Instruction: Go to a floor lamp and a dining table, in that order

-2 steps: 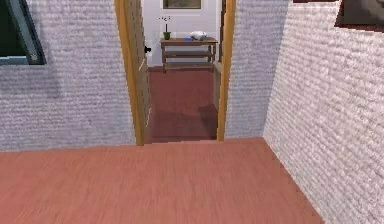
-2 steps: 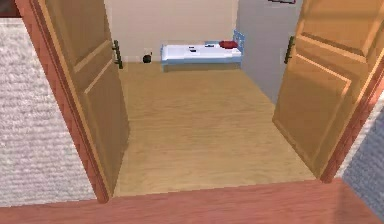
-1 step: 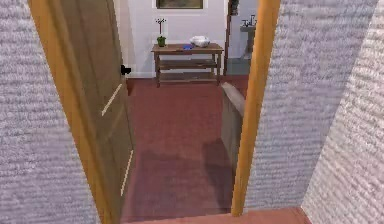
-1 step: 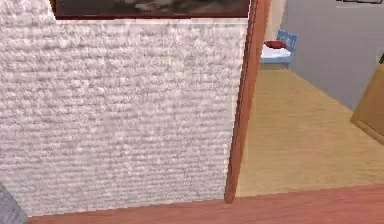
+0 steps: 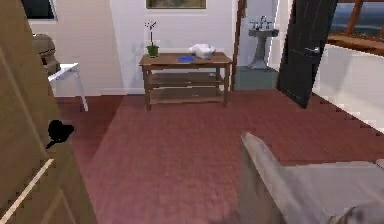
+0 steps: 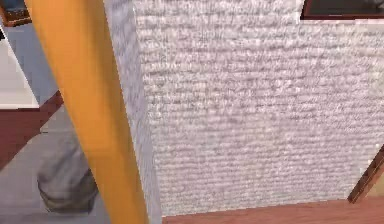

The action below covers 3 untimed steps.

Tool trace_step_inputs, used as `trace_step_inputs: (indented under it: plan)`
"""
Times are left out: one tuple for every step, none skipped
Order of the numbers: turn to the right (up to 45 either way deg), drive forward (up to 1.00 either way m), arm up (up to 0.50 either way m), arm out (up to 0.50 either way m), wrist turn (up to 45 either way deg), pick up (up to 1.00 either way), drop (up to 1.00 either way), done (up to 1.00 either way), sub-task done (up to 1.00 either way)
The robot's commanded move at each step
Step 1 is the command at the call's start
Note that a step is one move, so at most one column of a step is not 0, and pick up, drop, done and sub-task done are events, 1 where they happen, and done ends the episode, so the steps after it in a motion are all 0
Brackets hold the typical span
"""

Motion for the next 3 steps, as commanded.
trace_step_inputs:
  plan:
    - [0.0, 0.50, 0.00, 0.00, 0.0, 0.00, 0.00, 0.00, 0.00]
    - [-6.0, 0.00, 0.00, 0.00, 0.0, 0.00, 0.00, 0.00, 0.00]
    - [0.0, 0.45, 0.00, 0.00, 0.0, 0.00, 0.00, 0.00, 0.00]
